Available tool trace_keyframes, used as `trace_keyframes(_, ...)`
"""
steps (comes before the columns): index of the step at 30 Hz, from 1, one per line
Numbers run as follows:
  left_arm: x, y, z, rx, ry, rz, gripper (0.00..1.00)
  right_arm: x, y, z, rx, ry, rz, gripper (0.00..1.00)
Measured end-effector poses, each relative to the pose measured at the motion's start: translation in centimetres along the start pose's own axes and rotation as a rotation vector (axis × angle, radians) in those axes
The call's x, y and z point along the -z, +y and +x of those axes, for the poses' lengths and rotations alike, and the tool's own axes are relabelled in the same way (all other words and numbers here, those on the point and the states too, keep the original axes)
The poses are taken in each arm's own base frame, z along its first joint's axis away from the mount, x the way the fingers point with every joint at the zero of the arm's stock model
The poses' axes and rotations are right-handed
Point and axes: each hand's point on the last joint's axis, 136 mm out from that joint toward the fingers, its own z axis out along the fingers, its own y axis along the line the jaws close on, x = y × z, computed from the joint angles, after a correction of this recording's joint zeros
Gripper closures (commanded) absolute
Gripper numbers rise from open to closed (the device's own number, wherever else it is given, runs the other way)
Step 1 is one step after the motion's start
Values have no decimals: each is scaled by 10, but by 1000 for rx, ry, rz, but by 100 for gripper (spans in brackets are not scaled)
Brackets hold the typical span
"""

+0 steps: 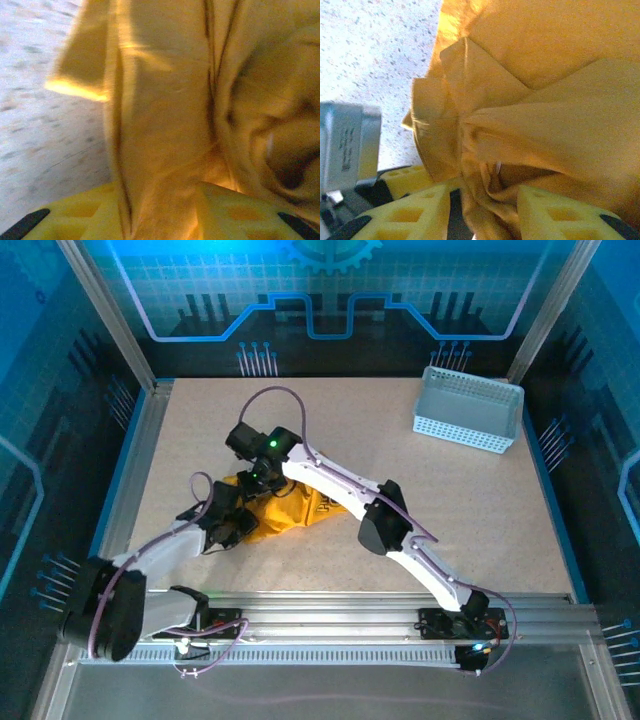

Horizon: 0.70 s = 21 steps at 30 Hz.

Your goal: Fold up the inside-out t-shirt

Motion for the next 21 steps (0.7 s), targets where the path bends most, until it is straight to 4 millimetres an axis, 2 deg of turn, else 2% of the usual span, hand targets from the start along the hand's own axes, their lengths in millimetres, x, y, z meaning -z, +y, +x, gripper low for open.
trace_keyframes(5,44,9,-19,41,-159,25,52,27,-1,-13,32,-55,-8,42)
trace_keyframes(7,58,13,-26,55,-217,40,51,60,-7,-22,51,-114,6,41)
trace_keyframes(10,60,19,-29,56,-222,6,51,105,-17,-33,63,-203,28,41)
trace_keyframes(12,54,13,-28,32,-180,-24,51,133,-42,-29,50,-232,68,41)
trace_keyframes(13,50,10,-28,26,-162,-30,51,140,-58,-27,34,-235,89,41)
trace_keyframes(15,40,-1,-28,3,-113,-40,52,141,-94,-27,-4,-239,136,41)
trace_keyframes(17,30,-8,-29,-6,-82,-51,55,126,-135,-23,-58,-204,187,41)
trace_keyframes(18,24,-11,-29,-13,-70,-59,56,112,-155,-20,-82,-180,209,41)
trace_keyframes(21,7,-15,-30,-33,-38,-85,62,71,-195,0,-125,-87,266,42)
